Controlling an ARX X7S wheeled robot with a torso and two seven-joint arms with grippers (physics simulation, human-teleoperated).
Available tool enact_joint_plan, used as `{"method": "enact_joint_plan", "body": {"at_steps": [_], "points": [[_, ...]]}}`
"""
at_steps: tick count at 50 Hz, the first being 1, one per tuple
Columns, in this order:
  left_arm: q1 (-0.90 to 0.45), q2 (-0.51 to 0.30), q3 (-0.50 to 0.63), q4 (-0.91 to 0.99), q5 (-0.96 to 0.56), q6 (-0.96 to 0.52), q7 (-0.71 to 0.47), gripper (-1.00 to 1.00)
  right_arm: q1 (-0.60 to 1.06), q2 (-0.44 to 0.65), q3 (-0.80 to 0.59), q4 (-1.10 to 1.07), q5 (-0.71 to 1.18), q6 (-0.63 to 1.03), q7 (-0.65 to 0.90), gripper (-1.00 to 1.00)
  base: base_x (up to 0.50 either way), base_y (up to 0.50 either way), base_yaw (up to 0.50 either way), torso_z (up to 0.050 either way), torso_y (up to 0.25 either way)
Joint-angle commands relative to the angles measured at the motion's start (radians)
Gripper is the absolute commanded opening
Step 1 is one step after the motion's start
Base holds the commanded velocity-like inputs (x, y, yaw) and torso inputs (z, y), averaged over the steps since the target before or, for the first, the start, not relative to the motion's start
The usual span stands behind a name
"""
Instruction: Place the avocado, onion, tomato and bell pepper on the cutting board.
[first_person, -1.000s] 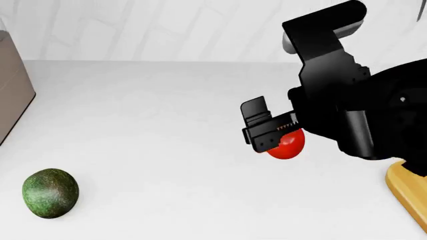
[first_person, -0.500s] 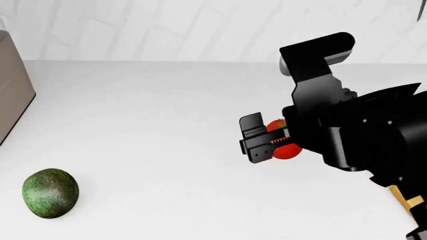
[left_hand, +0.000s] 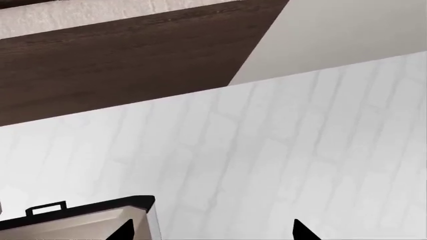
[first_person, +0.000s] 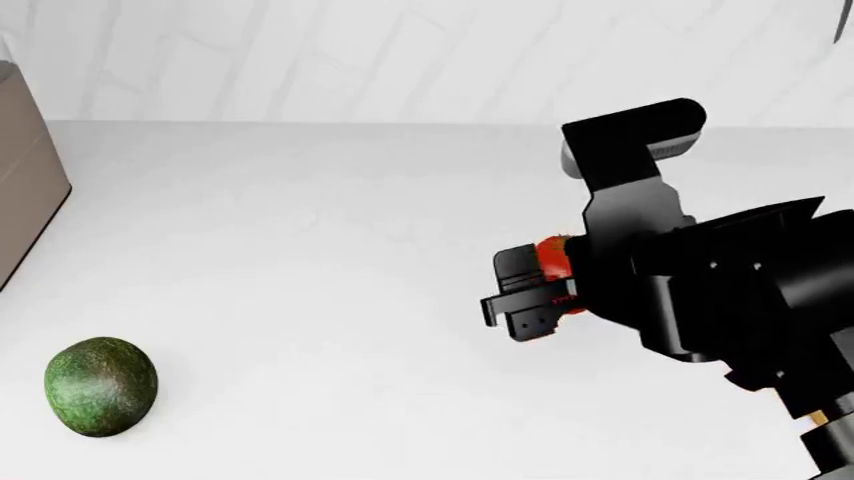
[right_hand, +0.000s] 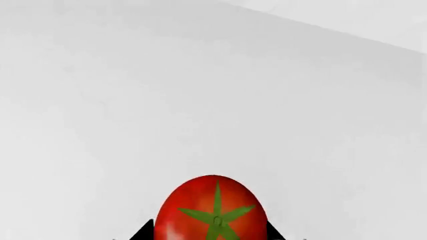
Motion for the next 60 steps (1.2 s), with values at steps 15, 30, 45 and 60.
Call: {"method": "enact_joint_plan", "body": {"at_steps": [15, 30, 45, 60], "points": [[-0.003, 0.003, -0.001, -0.032, -0.06, -0.018, -0.023, 1.0, 0.047, 0.071, 0.074, -0.154, 0.091, 0.05, 0.087, -1.0, 0.0, 0.0, 0.0, 0.0, 0.0], [-0.107, -0.06, 0.085, -0.091, -0.273, -0.169, -0.119, 1.0, 0.155, 0.145, 0.186, -0.321, 0.247, 0.152, 0.237, -1.0, 0.0, 0.0, 0.0, 0.0, 0.0], [-0.205, -0.166, 0.308, -0.27, -0.832, -0.111, -0.435, 1.0, 0.241, 0.154, 0.198, -0.339, 0.252, 0.174, 0.245, -1.0, 0.0, 0.0, 0.0, 0.0, 0.0], [-0.357, -0.29, 0.616, -0.338, -1.261, -0.01, -0.633, 1.0, 0.265, 0.144, 0.185, -0.322, 0.235, 0.176, 0.239, -1.0, 0.0, 0.0, 0.0, 0.0, 0.0]]}}
